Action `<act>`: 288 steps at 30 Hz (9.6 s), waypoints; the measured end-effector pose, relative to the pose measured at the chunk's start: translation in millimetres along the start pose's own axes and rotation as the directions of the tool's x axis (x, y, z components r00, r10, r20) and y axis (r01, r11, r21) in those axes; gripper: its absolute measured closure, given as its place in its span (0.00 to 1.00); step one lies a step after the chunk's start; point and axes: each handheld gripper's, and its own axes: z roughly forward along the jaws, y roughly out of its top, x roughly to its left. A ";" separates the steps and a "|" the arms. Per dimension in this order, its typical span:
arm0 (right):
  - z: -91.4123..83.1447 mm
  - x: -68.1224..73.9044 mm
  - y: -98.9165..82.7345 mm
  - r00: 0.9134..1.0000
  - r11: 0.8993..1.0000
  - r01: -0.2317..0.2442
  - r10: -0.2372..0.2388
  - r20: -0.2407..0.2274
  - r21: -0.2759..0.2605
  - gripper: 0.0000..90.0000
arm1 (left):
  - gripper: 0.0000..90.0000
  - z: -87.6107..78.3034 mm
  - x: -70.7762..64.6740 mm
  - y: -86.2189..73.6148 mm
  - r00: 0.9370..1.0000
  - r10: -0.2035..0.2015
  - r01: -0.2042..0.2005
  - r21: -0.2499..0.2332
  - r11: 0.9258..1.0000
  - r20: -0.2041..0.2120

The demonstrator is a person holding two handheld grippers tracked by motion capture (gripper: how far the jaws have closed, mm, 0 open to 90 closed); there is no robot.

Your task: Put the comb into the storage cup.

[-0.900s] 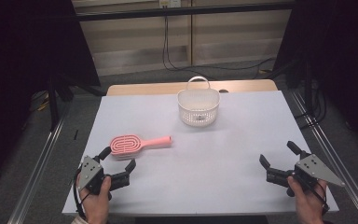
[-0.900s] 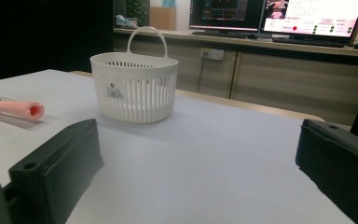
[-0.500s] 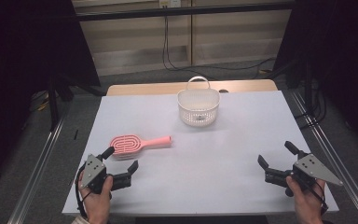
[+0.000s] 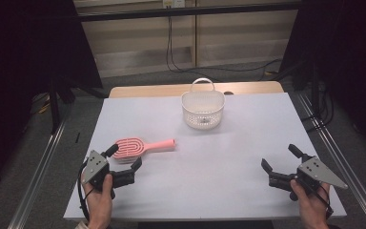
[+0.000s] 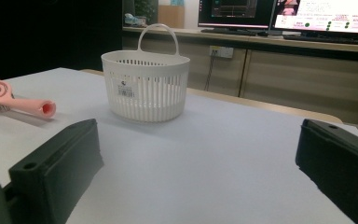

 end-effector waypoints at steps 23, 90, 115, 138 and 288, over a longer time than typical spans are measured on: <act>1.5 1.8 0.5 1.000 1.000 -0.006 0.006 -0.027 -0.009 0.00 | 0.02 20.6 12.8 23.4 0.997 0.056 -0.053 -0.047 0.997 0.054; 1.4 1.4 -0.2 0.999 1.000 -0.003 0.002 -0.043 -0.014 0.00 | 0.90 93.3 51.5 39.4 0.993 0.099 -0.098 -0.025 0.995 0.065; 1.6 1.0 -0.5 0.999 1.000 0.004 -0.004 -0.039 -0.009 0.00 | 1.00 94.1 50.6 47.5 0.977 0.045 -0.083 0.179 0.980 0.209; 1.3 1.8 -0.4 0.999 1.000 0.012 -0.013 -0.044 -0.013 0.00 | 1.00 111.6 36.4 47.6 0.942 0.116 -0.253 0.442 0.861 0.315; 0.8 0.2 -0.8 0.999 1.000 0.017 -0.017 -0.050 -0.009 0.00 | 0.05 110.3 35.7 60.0 0.959 0.014 -0.133 0.407 0.904 0.283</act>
